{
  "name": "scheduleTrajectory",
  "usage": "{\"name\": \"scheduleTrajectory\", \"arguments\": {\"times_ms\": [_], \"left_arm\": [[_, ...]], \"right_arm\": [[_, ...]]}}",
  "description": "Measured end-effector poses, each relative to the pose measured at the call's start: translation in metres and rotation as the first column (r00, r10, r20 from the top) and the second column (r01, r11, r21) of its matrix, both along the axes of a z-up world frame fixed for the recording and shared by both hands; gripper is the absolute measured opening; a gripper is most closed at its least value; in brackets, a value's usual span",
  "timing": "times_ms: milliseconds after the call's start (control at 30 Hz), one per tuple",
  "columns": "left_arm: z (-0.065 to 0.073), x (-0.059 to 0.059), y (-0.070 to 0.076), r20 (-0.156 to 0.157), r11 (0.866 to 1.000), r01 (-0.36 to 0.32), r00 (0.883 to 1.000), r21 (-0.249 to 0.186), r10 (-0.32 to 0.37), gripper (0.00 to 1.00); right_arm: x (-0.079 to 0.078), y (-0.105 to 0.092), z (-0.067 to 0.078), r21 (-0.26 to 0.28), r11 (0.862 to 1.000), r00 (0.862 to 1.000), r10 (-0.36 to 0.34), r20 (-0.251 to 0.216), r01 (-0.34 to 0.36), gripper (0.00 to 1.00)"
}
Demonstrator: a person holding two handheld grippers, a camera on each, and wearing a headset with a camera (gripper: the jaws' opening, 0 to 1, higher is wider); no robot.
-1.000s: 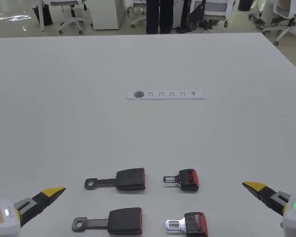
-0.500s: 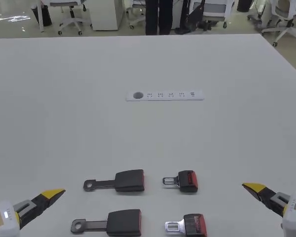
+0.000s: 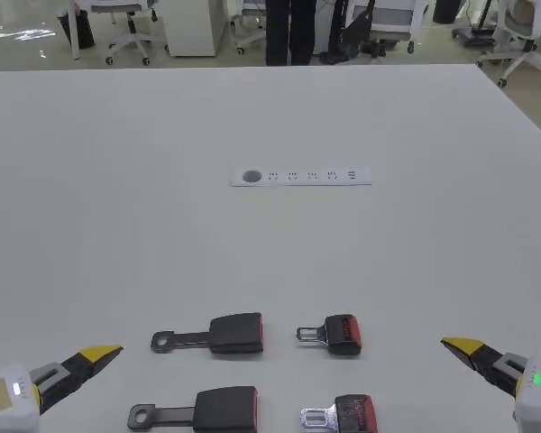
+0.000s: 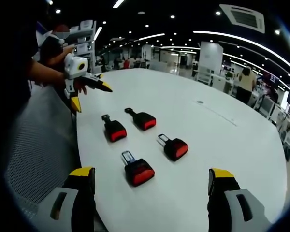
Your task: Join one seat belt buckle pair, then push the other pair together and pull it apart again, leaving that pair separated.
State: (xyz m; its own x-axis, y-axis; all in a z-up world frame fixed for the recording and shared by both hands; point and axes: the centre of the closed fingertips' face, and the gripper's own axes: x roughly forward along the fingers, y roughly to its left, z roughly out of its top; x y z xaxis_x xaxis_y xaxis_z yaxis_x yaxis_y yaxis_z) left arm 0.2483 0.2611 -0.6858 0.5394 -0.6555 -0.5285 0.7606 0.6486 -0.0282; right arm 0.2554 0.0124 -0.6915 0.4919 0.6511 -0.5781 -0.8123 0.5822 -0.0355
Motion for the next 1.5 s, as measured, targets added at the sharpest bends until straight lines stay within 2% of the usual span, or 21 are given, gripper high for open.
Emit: {"name": "scheduleTrajectory", "arguments": {"times_ms": [300, 533, 667, 867, 967, 1100, 1333, 1500], "left_arm": [[-0.006, 0.004, -0.007, -0.019, 0.997, 0.066, 0.998, 0.027, -0.066, 0.93], [-0.012, 0.002, -0.016, -0.055, 0.99, 0.13, 0.99, 0.052, -0.127, 0.83], [-0.017, -0.001, -0.022, -0.081, 0.98, 0.187, 0.98, 0.066, -0.182, 0.73], [-0.025, 0.001, -0.028, -0.104, 0.967, 0.235, 0.969, 0.095, -0.225, 0.7], [-0.026, 0.004, -0.035, -0.109, 0.96, 0.26, 0.962, 0.108, -0.248, 0.67], [-0.029, 0.002, -0.041, -0.136, 0.948, 0.299, 0.949, 0.11, -0.284, 0.61], [-0.038, 0.002, -0.048, -0.158, 0.926, 0.354, 0.93, 0.133, -0.333, 0.56], [-0.043, 0.006, -0.05, -0.169, 0.907, 0.392, 0.915, 0.154, -0.367, 0.52]], "right_arm": [[0.001, 0.003, -0.002, -0.018, 0.999, 0.999, 0.042, -0.021, -0.043, 0.98], [0.001, 0.003, -0.008, -0.033, 0.997, 0.996, 0.074, -0.042, -0.076, 0.91], [0.0, 0.005, -0.01, -0.052, 0.992, 0.993, 0.116, -0.027, -0.117, 0.87], [0.001, 0.008, -0.013, -0.055, 0.985, 0.987, 0.162, -0.02, -0.163, 0.81], [0.003, 0.01, -0.015, -0.068, 0.98, 0.983, 0.186, -0.002, -0.186, 0.76], [0.004, 0.012, -0.018, -0.063, 0.975, 0.977, 0.215, -0.002, -0.215, 0.73], [0.003, 0.016, -0.026, -0.078, 0.962, 0.966, 0.259, -0.03, -0.26, 0.66], [0.0, 0.018, -0.033, -0.089, 0.951, 0.955, 0.293, -0.049, -0.297, 0.61]]}}
